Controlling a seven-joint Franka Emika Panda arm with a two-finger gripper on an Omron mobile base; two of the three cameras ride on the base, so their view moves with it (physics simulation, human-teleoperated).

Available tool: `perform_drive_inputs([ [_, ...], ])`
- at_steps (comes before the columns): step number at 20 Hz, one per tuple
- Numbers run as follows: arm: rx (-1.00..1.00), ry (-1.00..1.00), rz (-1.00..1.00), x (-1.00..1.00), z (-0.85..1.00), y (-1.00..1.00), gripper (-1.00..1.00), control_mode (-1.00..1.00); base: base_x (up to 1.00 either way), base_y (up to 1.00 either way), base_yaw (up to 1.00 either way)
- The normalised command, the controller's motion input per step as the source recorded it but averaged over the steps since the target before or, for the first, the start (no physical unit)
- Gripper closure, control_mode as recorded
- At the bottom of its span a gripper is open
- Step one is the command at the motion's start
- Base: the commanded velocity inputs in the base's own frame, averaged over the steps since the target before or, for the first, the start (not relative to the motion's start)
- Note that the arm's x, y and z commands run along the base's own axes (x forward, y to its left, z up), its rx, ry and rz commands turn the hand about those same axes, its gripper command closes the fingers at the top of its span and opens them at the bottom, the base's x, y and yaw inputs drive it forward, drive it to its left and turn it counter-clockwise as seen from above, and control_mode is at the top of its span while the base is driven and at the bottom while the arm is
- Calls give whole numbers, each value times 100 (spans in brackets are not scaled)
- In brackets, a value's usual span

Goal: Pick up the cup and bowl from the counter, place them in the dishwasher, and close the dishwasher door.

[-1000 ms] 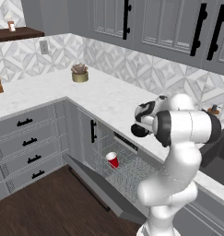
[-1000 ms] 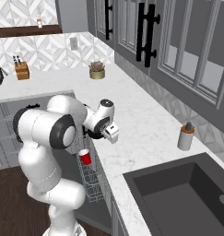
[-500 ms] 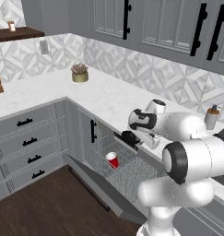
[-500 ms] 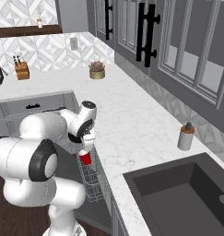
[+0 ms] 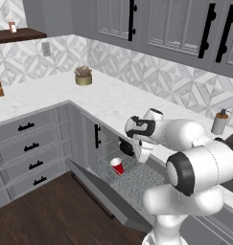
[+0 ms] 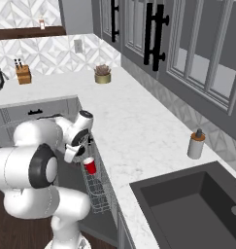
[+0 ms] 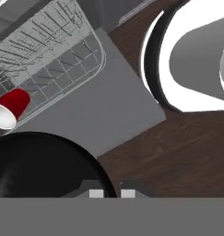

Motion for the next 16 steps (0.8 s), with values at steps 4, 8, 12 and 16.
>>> perform_drive_inputs([
  [4,-7,14,-61,0,-61,46,100,-100,0,0,0],
  [8,-21,11,-68,2,-58,34,100,-100,0,0,0],
  [12,7,9,-30,5,-29,-20,100,-100,0,0,0],
  [16,9,0,-6,23,-44,-12,100,-100,0,0,0],
])
